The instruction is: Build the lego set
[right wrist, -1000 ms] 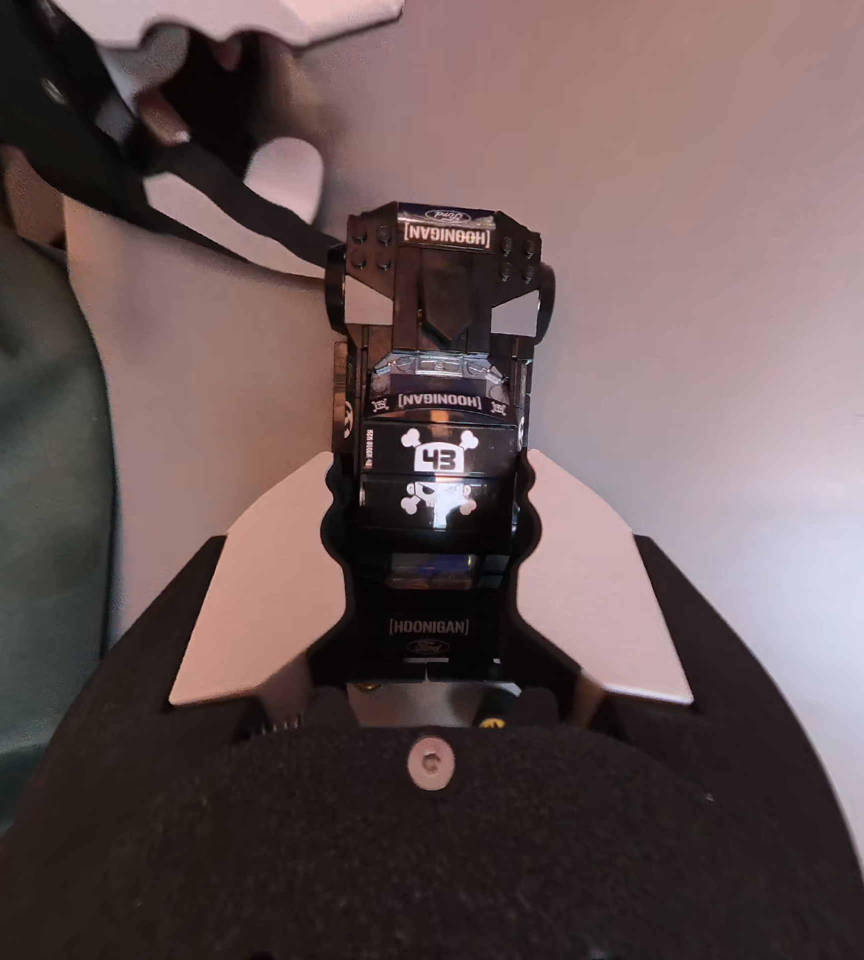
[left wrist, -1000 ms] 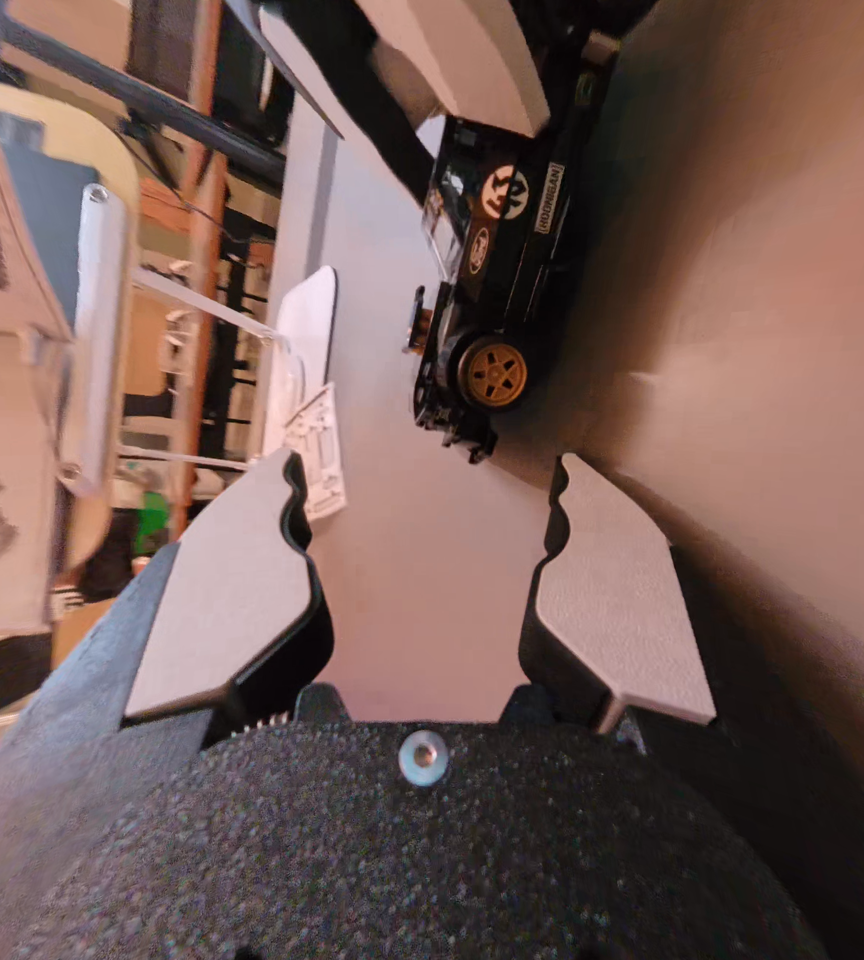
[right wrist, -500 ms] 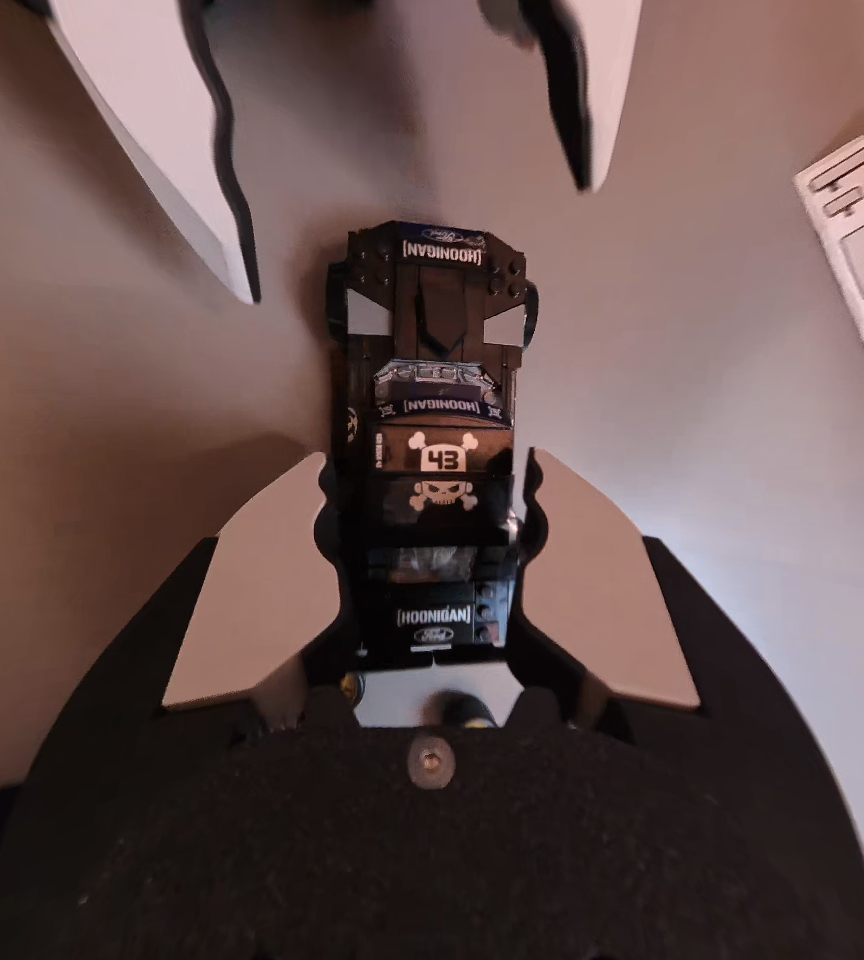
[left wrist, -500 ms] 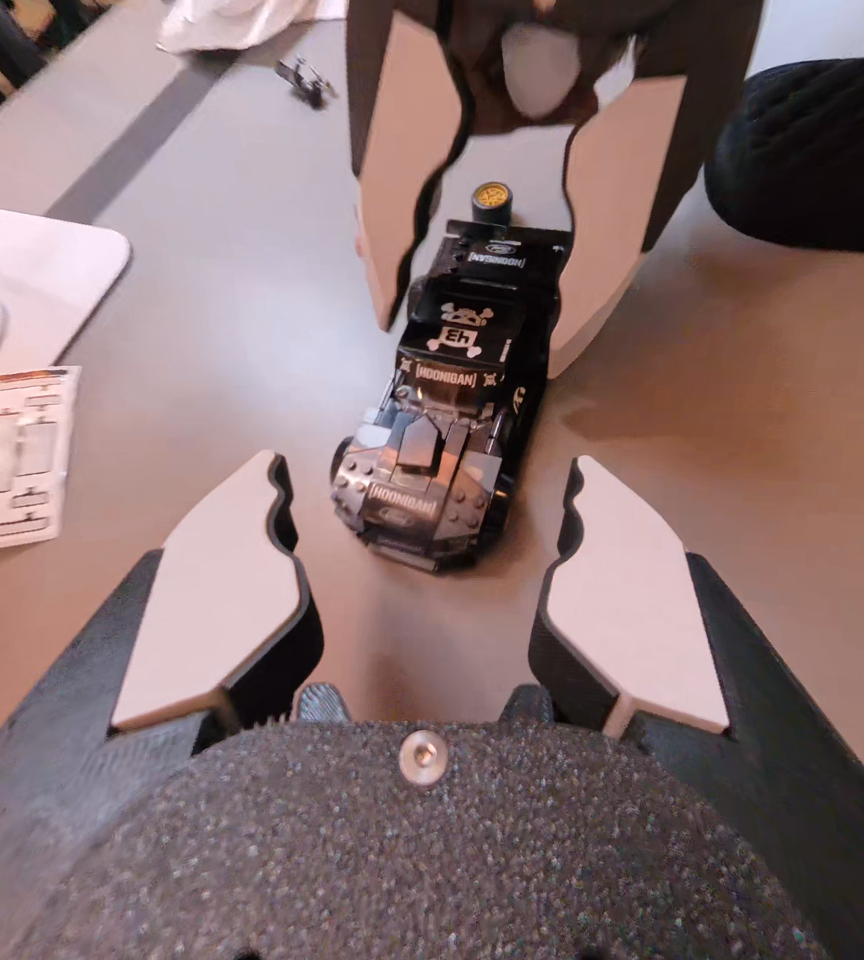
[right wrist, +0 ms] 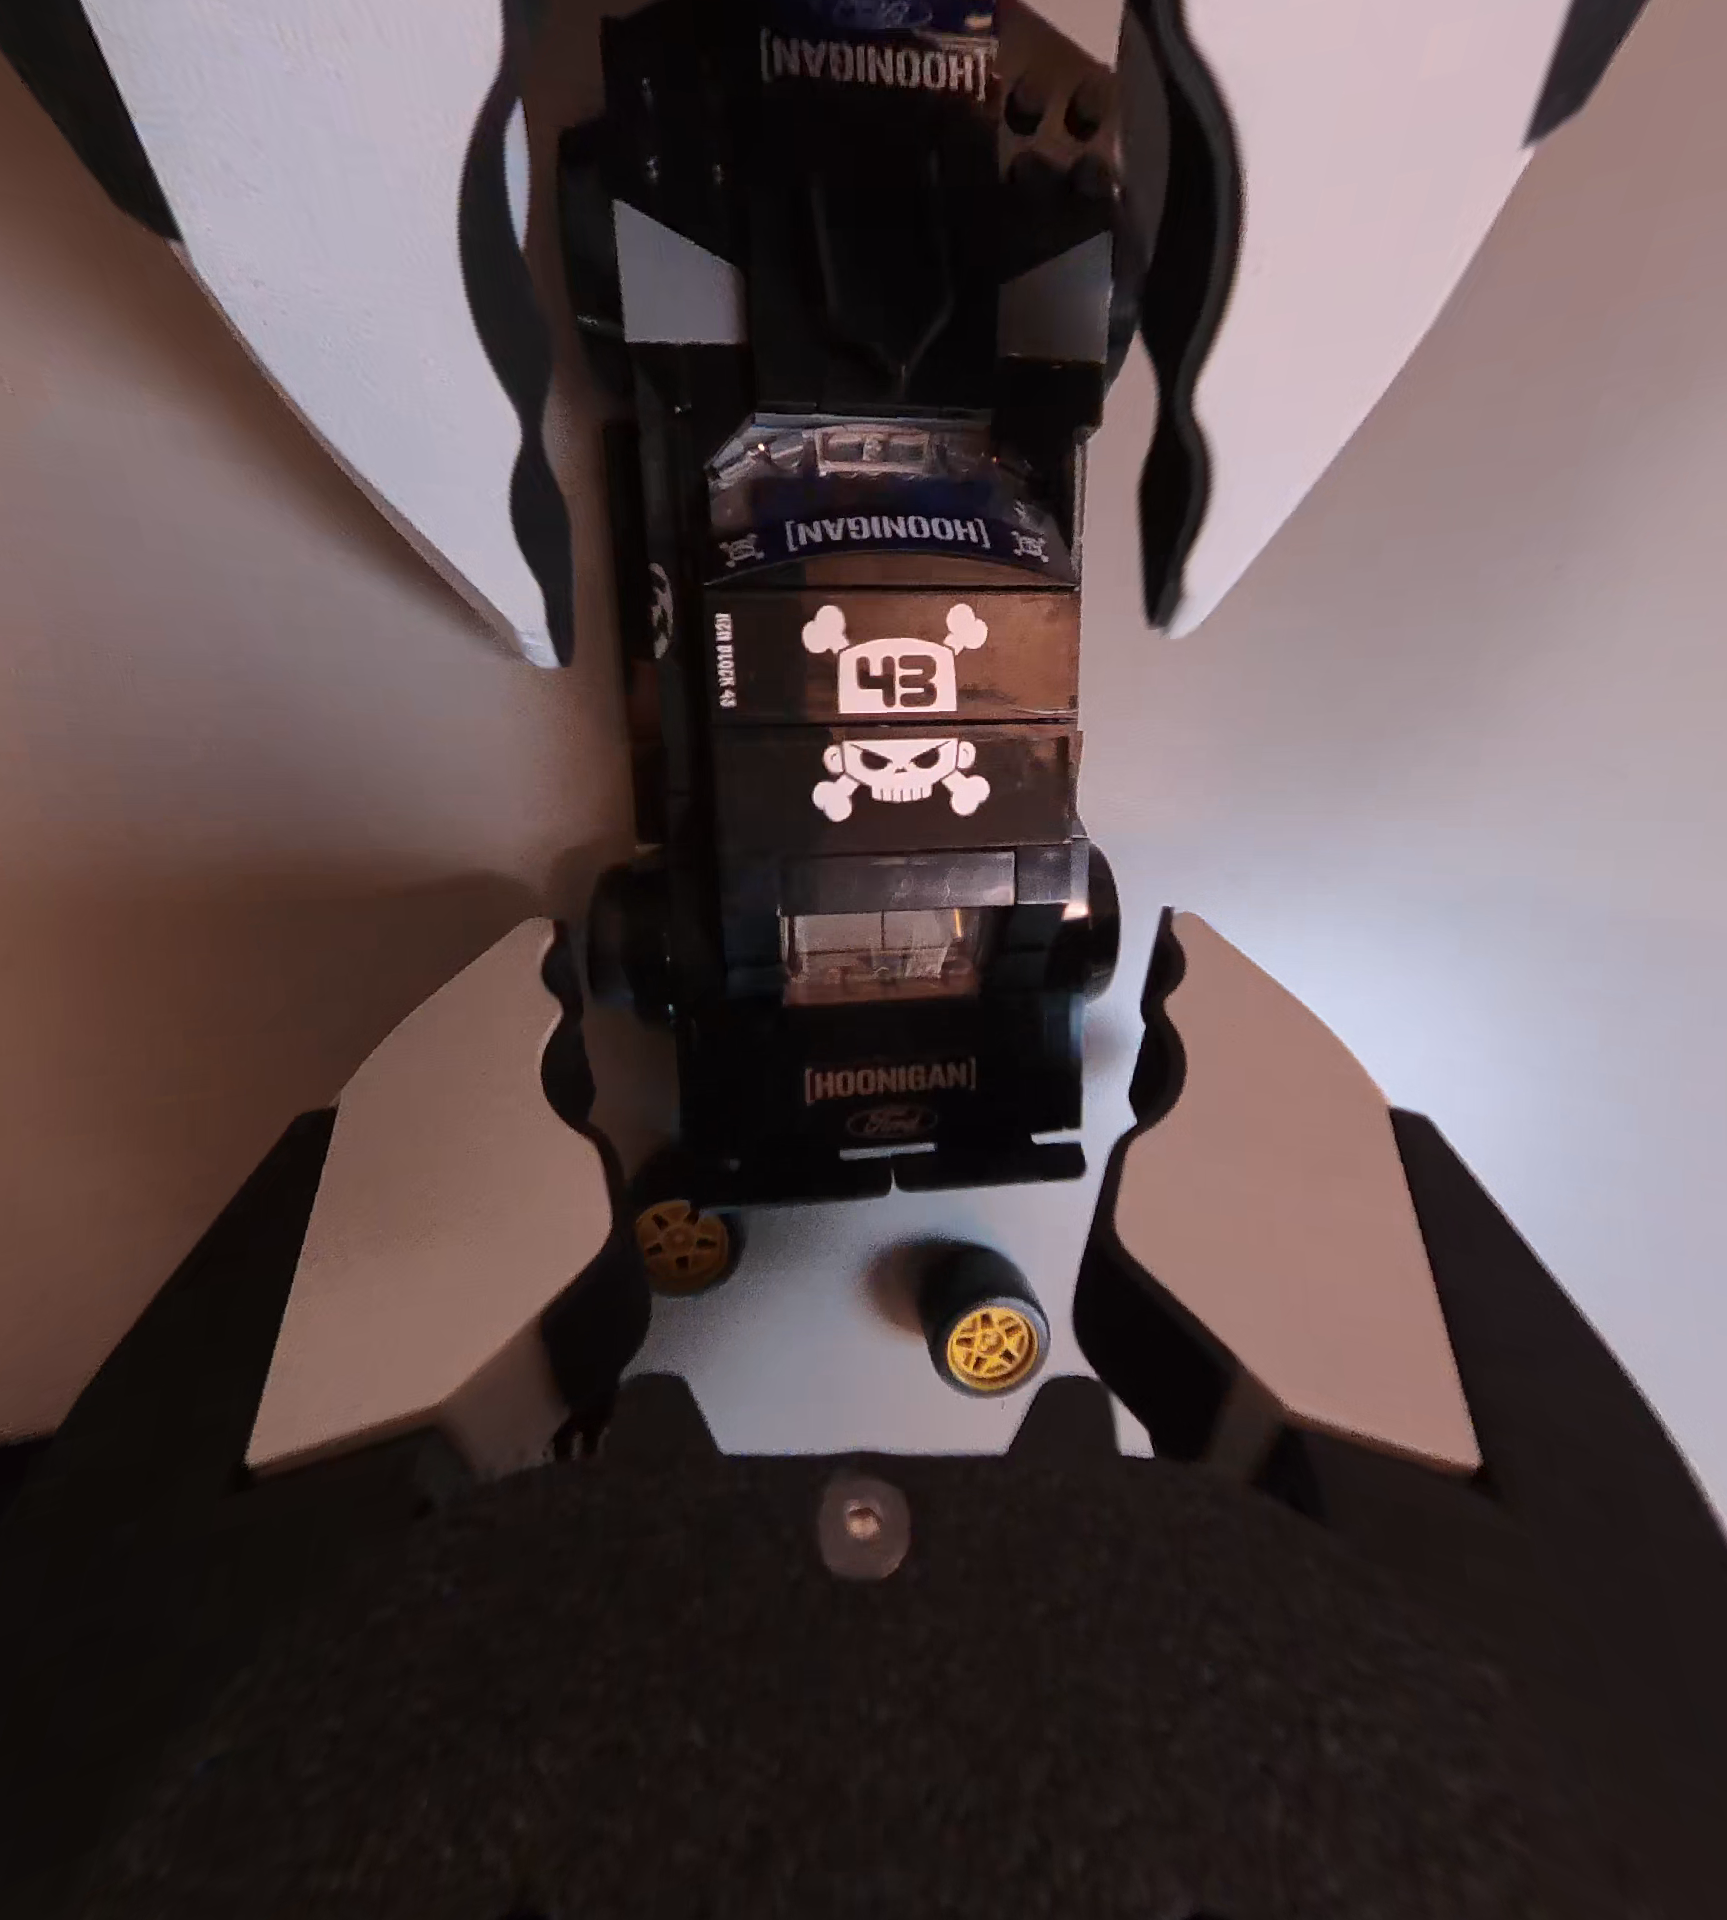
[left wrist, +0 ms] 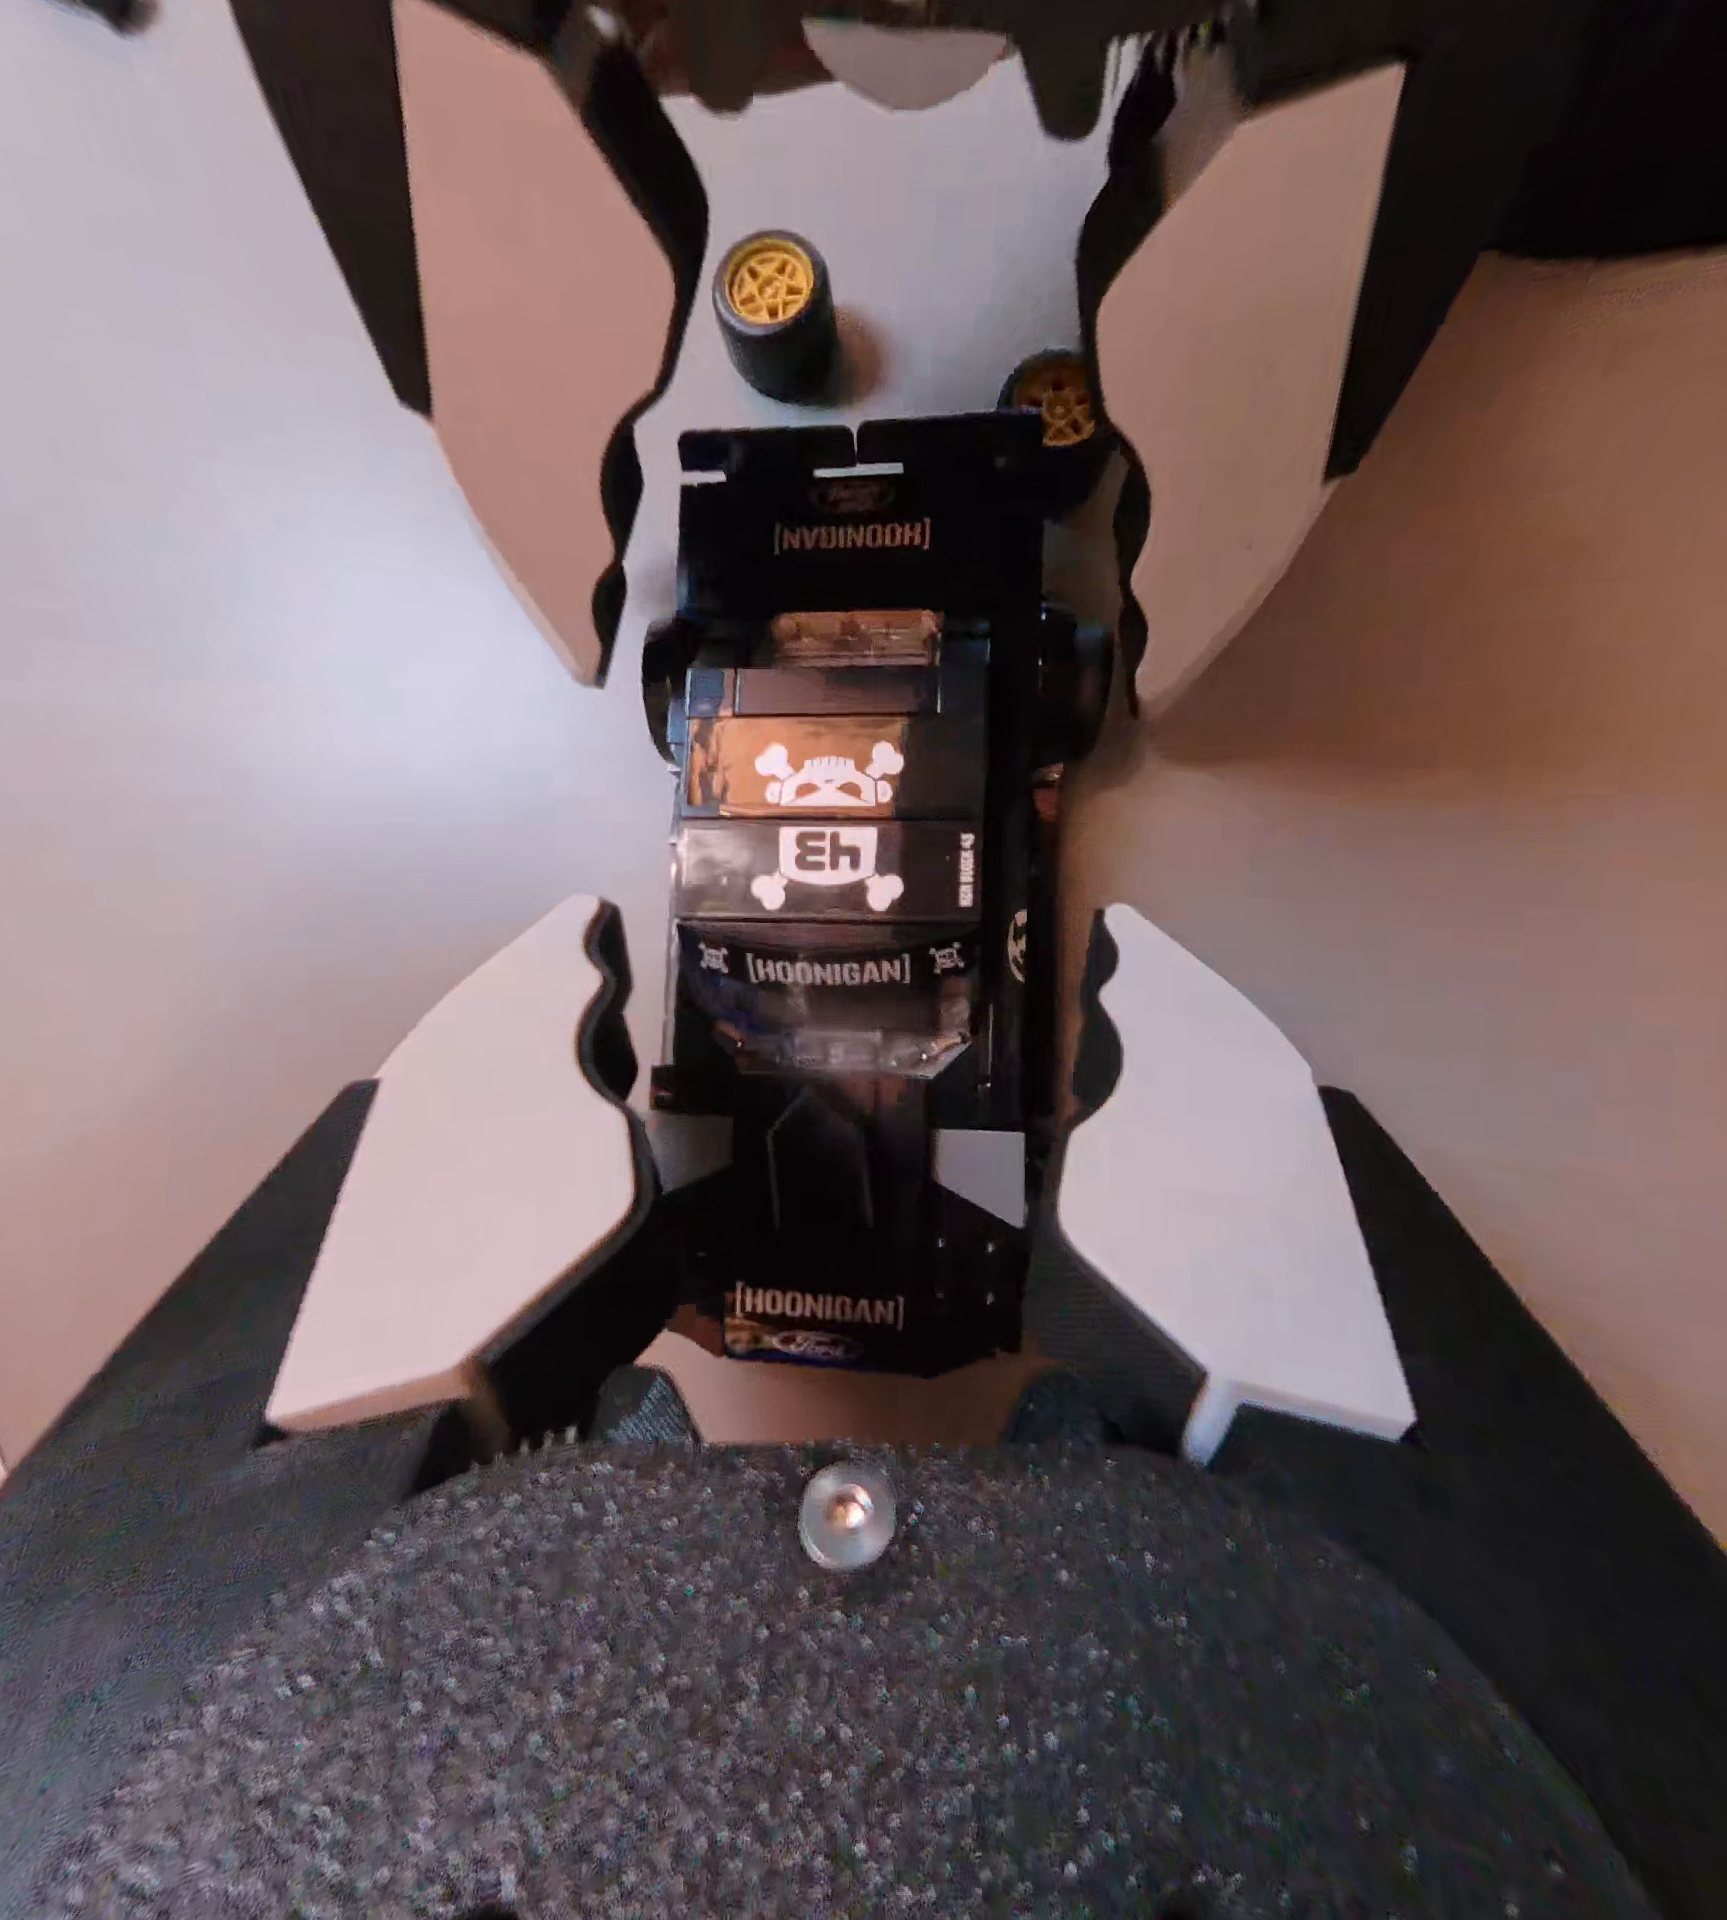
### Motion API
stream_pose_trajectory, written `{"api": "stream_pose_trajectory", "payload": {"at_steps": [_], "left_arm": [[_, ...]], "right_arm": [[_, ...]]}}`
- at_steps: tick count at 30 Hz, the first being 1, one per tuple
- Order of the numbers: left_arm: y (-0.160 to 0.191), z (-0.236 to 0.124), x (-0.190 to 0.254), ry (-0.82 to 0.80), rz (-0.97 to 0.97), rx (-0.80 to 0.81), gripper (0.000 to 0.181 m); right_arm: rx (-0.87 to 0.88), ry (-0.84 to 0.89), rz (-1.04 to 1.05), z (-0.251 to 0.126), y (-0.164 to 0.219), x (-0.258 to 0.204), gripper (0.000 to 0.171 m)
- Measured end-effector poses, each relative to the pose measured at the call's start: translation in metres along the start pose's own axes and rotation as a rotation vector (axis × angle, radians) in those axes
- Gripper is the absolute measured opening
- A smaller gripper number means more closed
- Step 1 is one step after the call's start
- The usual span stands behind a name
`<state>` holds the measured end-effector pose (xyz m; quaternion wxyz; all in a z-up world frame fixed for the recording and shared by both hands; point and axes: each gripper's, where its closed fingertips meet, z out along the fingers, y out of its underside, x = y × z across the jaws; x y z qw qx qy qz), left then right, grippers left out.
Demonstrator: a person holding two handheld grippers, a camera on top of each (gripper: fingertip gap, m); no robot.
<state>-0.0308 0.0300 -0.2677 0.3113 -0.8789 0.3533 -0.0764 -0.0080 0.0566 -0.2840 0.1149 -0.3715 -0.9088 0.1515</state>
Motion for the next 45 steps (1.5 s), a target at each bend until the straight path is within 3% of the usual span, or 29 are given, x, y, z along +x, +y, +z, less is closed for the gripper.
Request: {"api": "stream_pose_trajectory", "payload": {"at_steps": [4, 45], "left_arm": [[-0.0014, 0.0034, 0.0025, 0.008, 0.005, 0.031, 0.072], [-0.0022, 0.0045, 0.005, 0.022, 0.021, 0.046, 0.072]], "right_arm": [[0.01, 0.007, -0.013, 0.001, -0.001, -0.0014, 0.097], [0.064, -0.002, -0.003, 0.0006, -0.004, -0.0032, 0.091]]}}
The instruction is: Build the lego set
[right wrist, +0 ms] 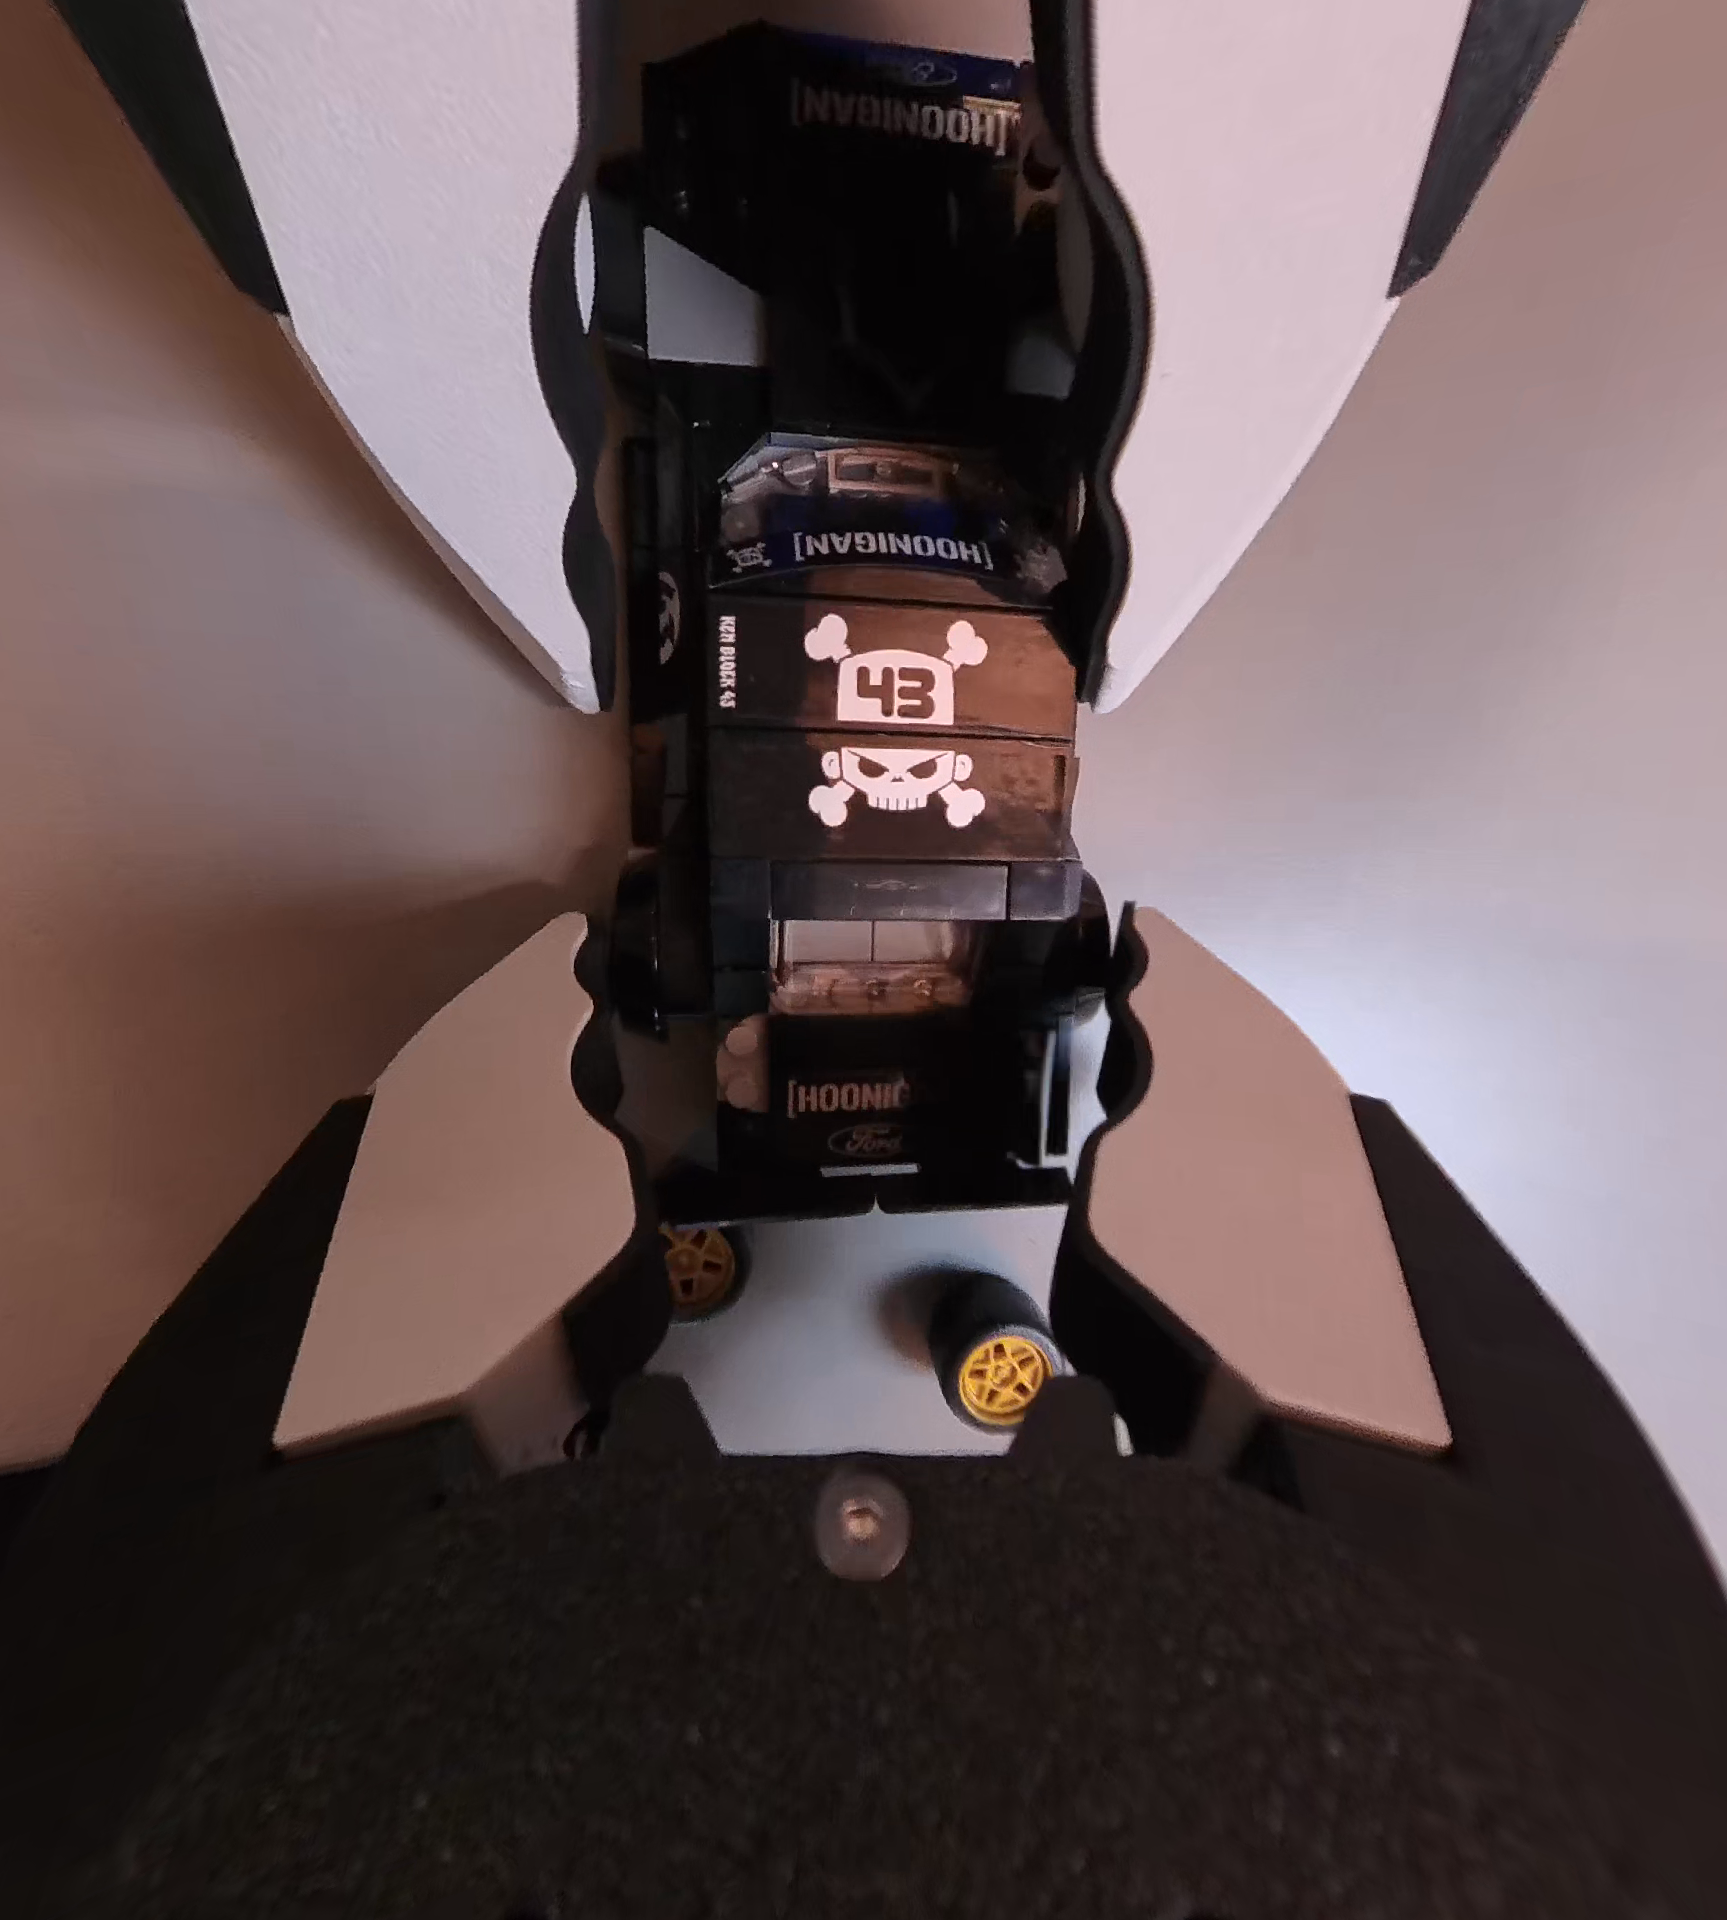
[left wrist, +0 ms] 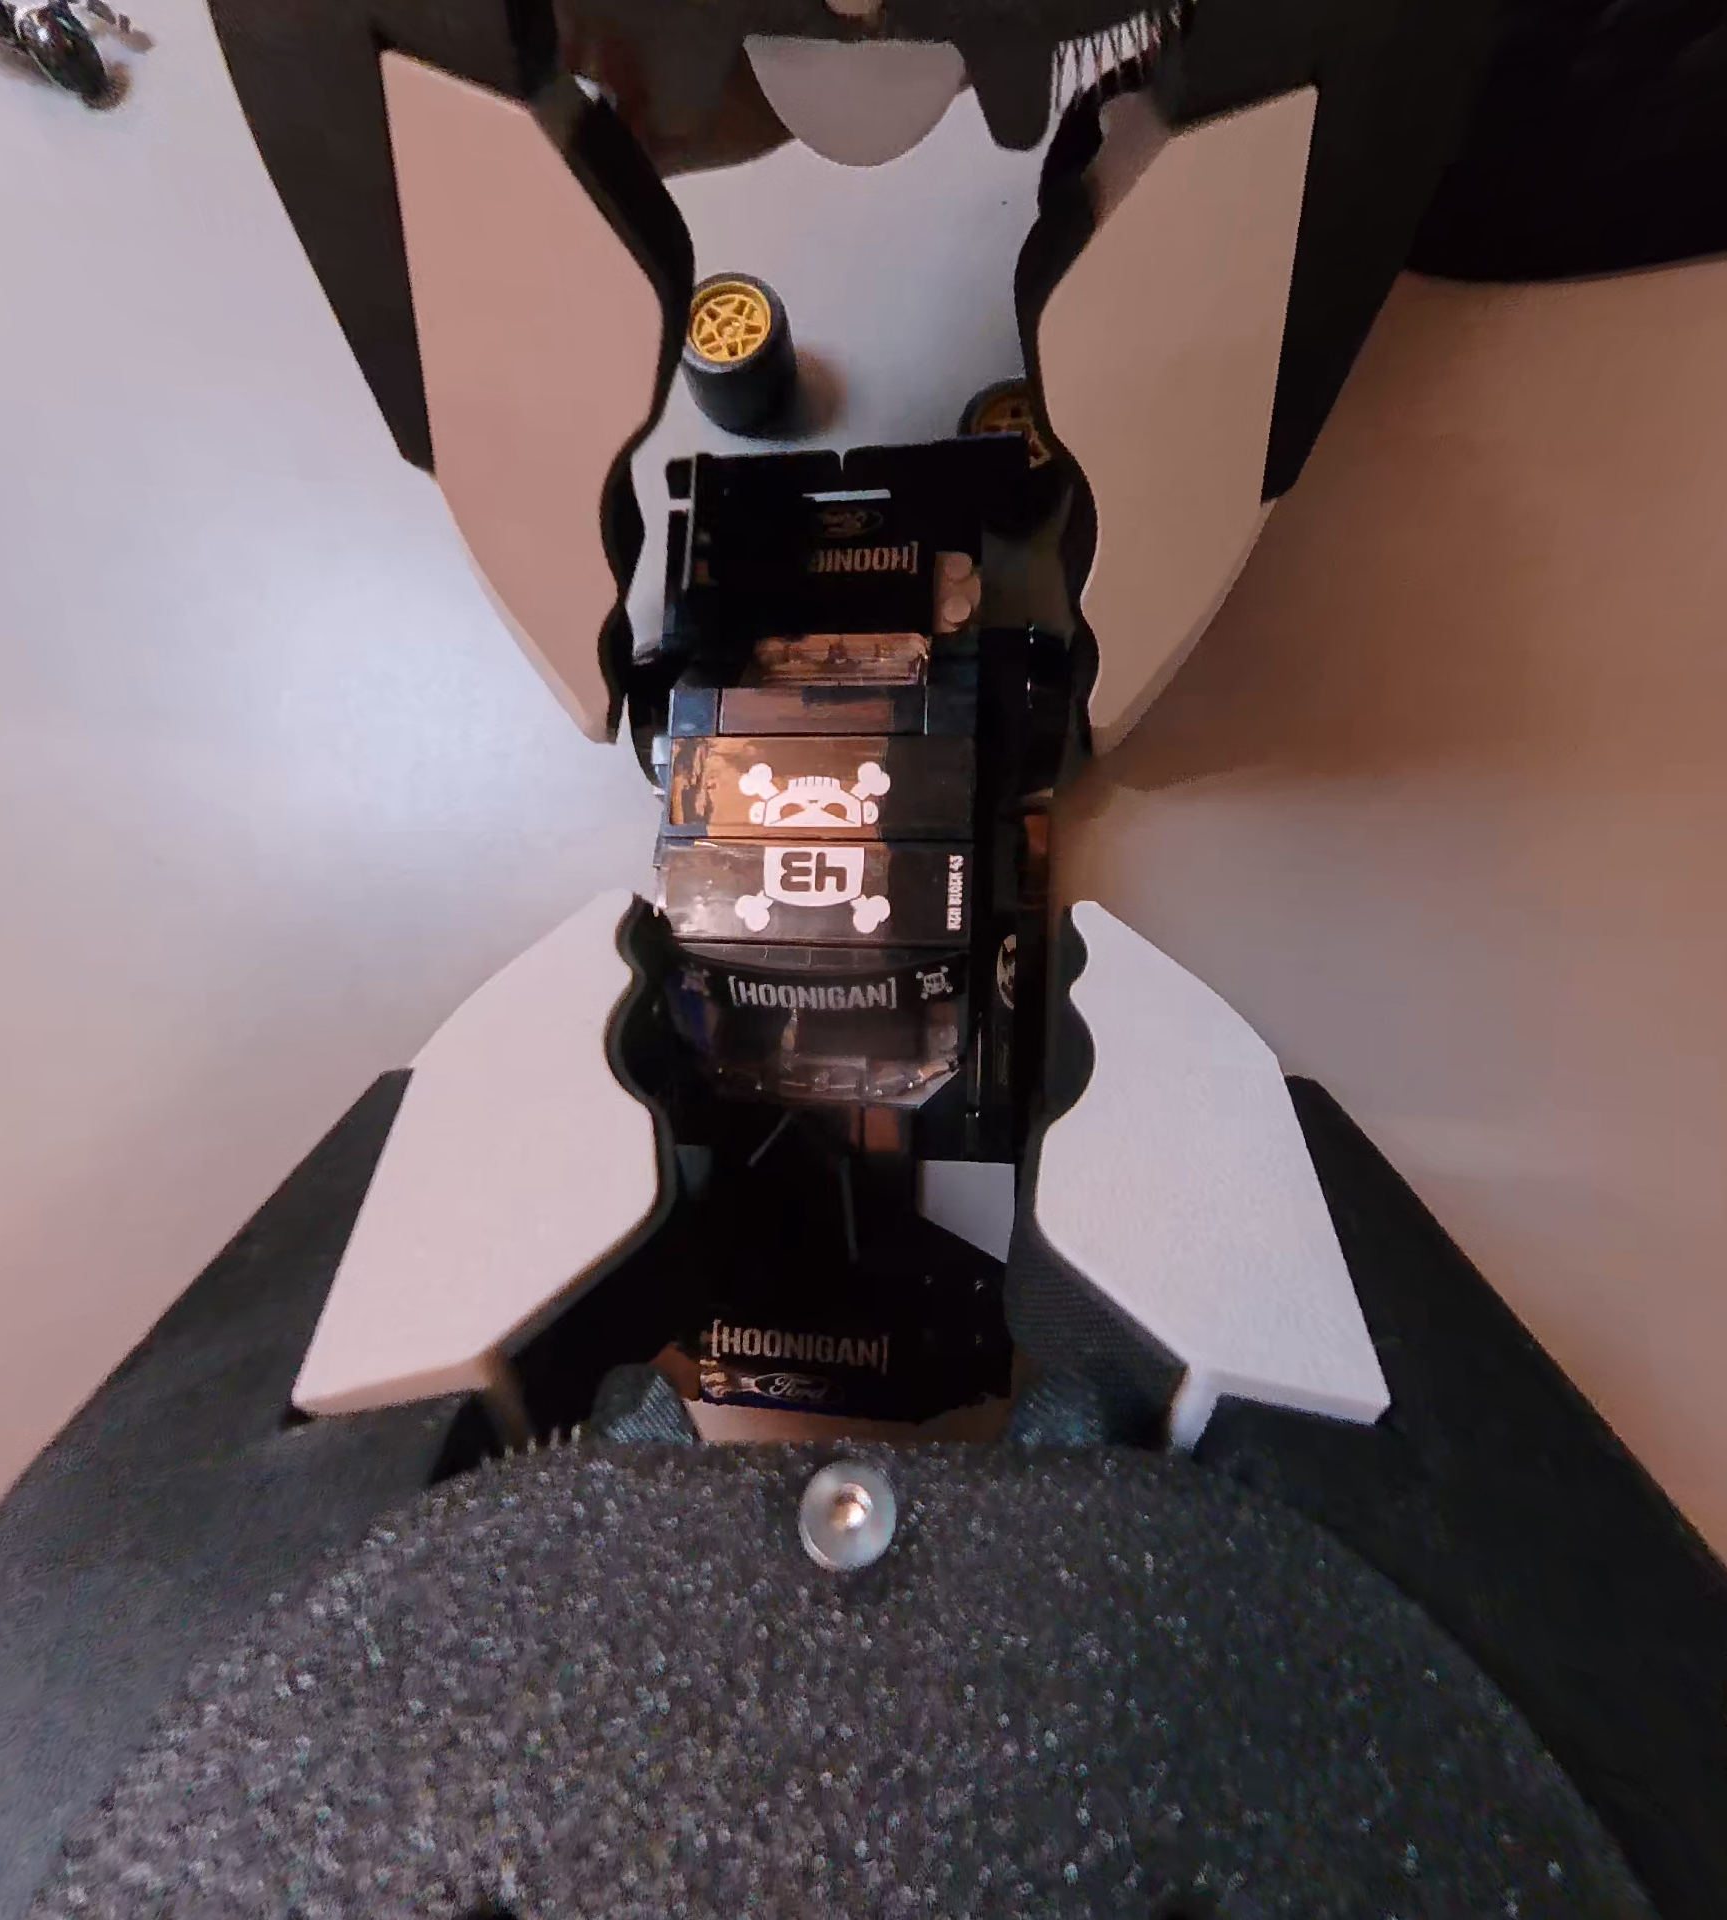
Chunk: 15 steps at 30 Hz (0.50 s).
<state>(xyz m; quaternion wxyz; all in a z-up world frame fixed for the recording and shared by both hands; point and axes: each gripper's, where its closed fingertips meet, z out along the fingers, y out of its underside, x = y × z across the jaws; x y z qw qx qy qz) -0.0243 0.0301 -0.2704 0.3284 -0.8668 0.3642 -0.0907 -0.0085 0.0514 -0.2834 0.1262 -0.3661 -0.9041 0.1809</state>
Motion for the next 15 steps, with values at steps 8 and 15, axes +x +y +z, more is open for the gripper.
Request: {"api": "stream_pose_trajectory", "payload": {"at_steps": [8, 15], "left_arm": [[0.0, 0.0, -0.001, -0.012, -0.001, 0.009, 0.076], [-0.007, -0.005, 0.0, -0.008, -0.009, 0.049, 0.08]], "right_arm": [[0.166, 0.003, 0.071, -0.038, -0.014, -0.003, 0.097], [0.269, 0.228, 0.219, -0.068, 0.01, -0.005, 0.086]]}}
